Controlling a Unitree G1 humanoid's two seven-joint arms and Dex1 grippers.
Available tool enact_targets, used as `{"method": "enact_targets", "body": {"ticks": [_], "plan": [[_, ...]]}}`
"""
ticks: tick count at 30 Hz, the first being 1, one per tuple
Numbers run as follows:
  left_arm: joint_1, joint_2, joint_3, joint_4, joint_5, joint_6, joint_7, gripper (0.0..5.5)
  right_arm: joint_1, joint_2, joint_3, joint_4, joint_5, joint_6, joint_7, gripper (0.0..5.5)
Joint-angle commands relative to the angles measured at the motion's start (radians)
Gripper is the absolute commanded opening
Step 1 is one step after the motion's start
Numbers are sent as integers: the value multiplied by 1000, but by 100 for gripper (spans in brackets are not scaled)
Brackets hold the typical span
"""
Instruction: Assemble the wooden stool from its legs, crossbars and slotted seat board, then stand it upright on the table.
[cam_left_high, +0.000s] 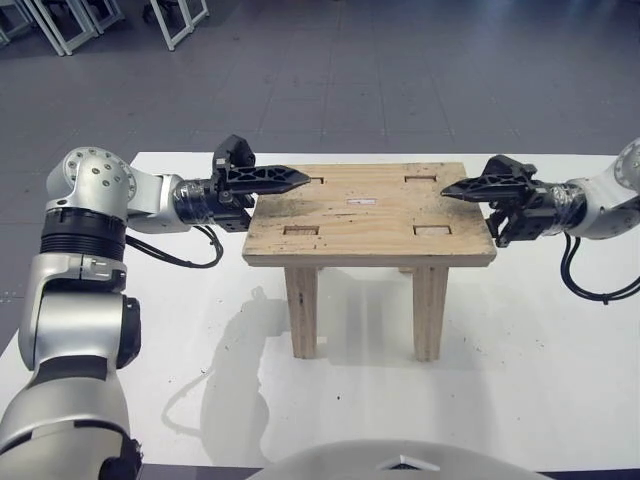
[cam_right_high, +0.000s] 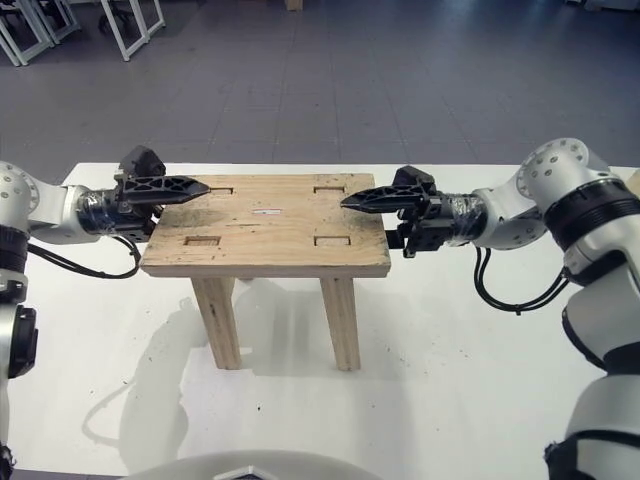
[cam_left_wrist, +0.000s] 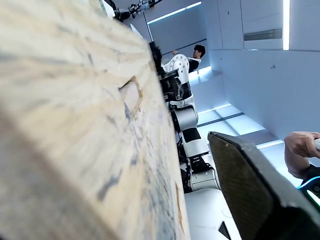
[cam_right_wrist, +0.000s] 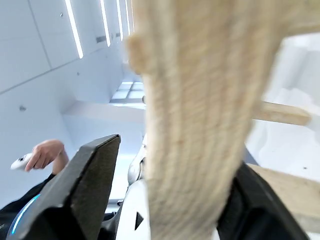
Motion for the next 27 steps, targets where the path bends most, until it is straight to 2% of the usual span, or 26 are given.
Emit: {"method": "enact_targets", "body": {"ticks": [1, 4, 11, 16, 18, 19, 21, 23, 24, 27], "plan": [[-34, 14, -1, 15, 16, 6, -4, 451, 59, -8, -75, 12, -9, 1, -82, 353], [-23, 29, -4, -6, 41, 6, -13, 508, 100, -11, -146, 23, -34, 1, -140, 419], [-13, 75, 21, -11, 138, 4, -79, 512, 188, -27, -319, 42, -89, 1, -242, 547], [25, 147, 47, -7, 218, -7, -142, 512, 244, -85, -436, 58, -136, 1, -272, 547], [33, 183, 67, 4, 248, -28, -173, 512, 279, -115, -505, 69, -173, 1, -278, 547], [34, 197, 86, 22, 265, -54, -187, 512, 311, -117, -592, 61, -204, -33, -283, 547], [69, 218, 115, 25, 321, -154, -194, 512, 447, -97, -793, -95, -288, -292, -280, 547], [135, 197, 145, 16, 399, -303, -131, 512, 567, -11, -959, -248, -404, -596, -437, 547], [179, 160, 176, 0, 434, -396, -66, 512, 613, 43, -1002, -330, -470, -694, -551, 547], [277, -46, 316, -105, 546, -726, 337, 512, 717, 217, -1072, -548, -625, -885, -853, 547]]}}
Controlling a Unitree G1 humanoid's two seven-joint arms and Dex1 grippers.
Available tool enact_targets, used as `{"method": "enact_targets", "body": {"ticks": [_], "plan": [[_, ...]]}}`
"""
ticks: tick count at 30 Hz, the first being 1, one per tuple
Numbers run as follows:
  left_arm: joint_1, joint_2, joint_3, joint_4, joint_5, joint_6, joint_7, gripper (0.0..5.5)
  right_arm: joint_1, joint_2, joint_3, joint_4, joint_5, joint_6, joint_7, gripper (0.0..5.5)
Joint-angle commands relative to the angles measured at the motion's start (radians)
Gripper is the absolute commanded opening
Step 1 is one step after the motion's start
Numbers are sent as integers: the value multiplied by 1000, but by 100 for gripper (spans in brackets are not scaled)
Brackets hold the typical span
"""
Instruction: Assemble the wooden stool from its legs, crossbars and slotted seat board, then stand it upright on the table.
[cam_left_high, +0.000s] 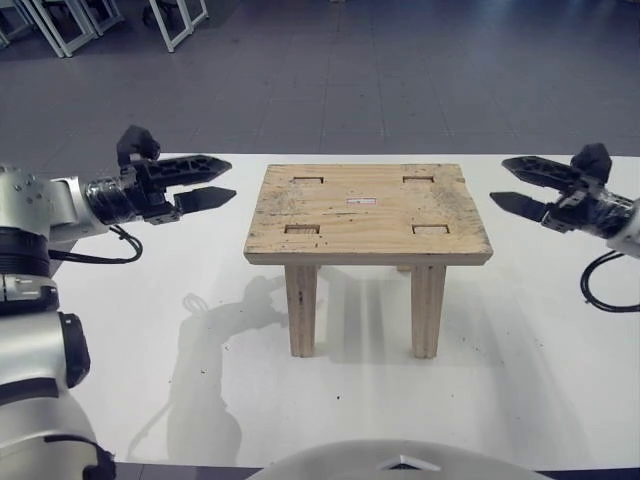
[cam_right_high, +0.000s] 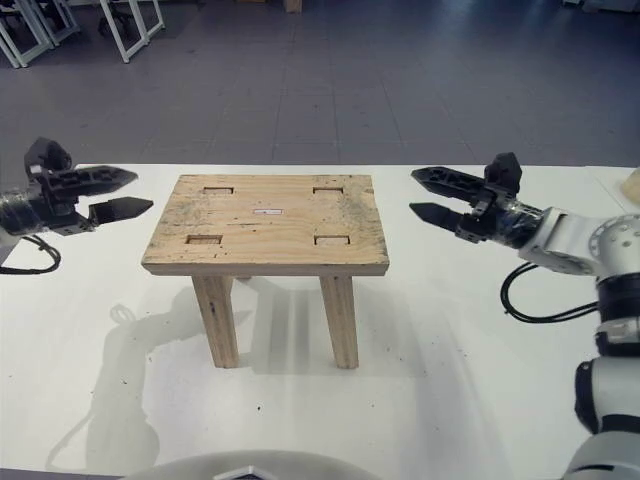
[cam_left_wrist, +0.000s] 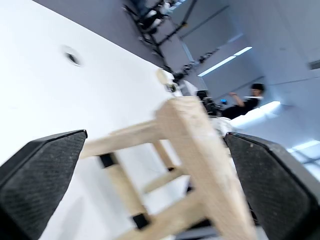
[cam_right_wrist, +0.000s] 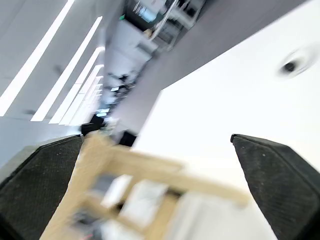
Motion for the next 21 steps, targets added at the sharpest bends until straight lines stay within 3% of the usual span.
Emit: {"method": "enact_targets", "body": {"ticks": [1, 4, 7, 12, 21], "plan": [[168, -292, 112, -234, 233, -462, 552, 512, 148, 242, -100, -265, -280, -327, -385, 547], [284, -496, 51, -457, 445, -759, 867, 512, 207, 304, -4, -345, -662, -562, -526, 547], [354, -620, 23, -484, 566, -936, 1011, 512, 258, 425, 8, -375, -864, -678, -668, 547], [395, -684, 63, -524, 578, -979, 1042, 512, 312, 525, 19, -405, -1061, -715, -687, 547], [390, -709, 66, -586, 607, -923, 1039, 512, 294, 619, -54, -409, -1161, -676, -642, 547]]}}
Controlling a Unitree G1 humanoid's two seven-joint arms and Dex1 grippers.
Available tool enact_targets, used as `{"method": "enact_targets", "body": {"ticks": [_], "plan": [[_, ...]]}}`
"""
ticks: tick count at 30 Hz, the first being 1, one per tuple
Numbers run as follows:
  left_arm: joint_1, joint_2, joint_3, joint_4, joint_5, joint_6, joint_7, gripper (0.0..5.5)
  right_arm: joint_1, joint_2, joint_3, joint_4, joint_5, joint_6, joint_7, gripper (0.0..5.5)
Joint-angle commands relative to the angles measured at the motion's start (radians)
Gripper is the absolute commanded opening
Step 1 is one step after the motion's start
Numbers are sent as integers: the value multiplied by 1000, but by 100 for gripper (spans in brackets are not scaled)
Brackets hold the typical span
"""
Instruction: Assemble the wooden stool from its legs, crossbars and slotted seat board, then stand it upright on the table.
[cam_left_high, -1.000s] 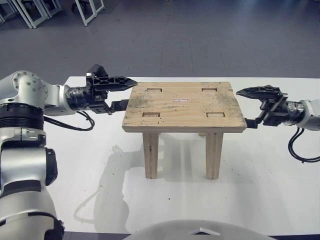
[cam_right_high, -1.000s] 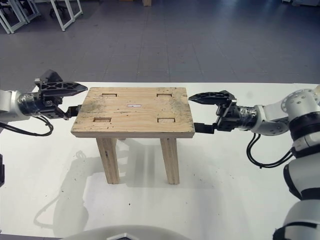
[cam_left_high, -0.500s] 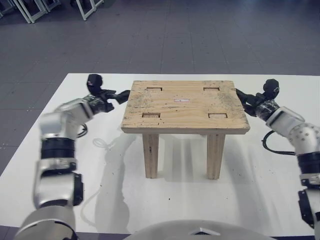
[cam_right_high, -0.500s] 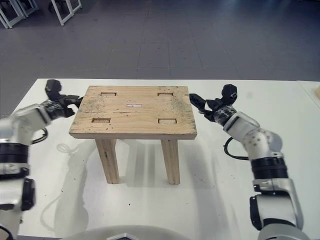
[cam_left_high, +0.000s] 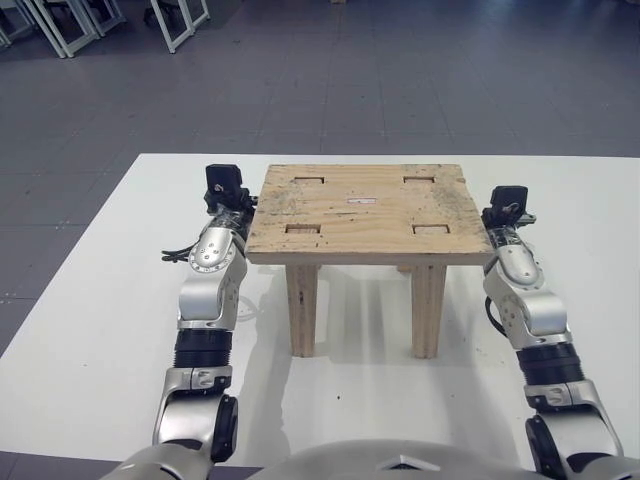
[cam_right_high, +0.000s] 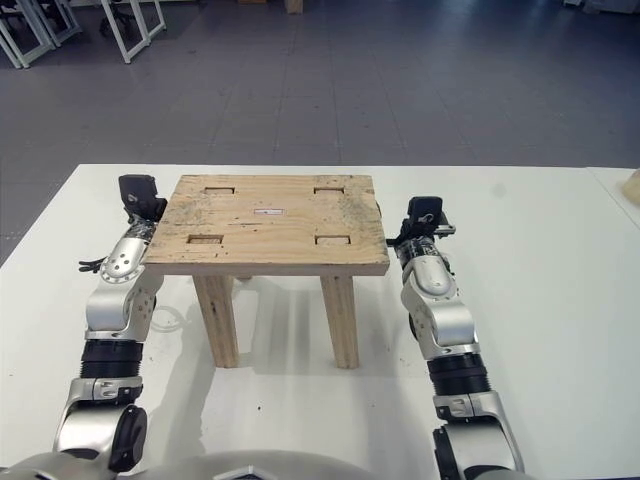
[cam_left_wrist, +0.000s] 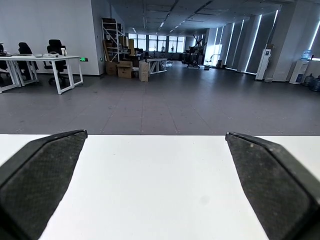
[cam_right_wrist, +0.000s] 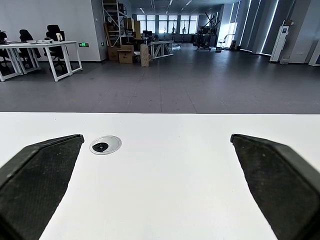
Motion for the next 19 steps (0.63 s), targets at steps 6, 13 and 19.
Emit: {"method": "enact_targets", "body": {"ticks": [6, 13, 19], "plan": [[-54, -24, 14, -33, 9, 82, 22, 512, -38, 42, -63, 9, -70, 40, 53, 547], [-45, -50, 16, -55, 17, 99, 38, 512, -54, 70, -82, 15, -104, 54, 82, 547], [-59, -49, 19, -40, 31, 96, 32, 512, -68, 85, -101, 27, -130, 56, 101, 547]]}}
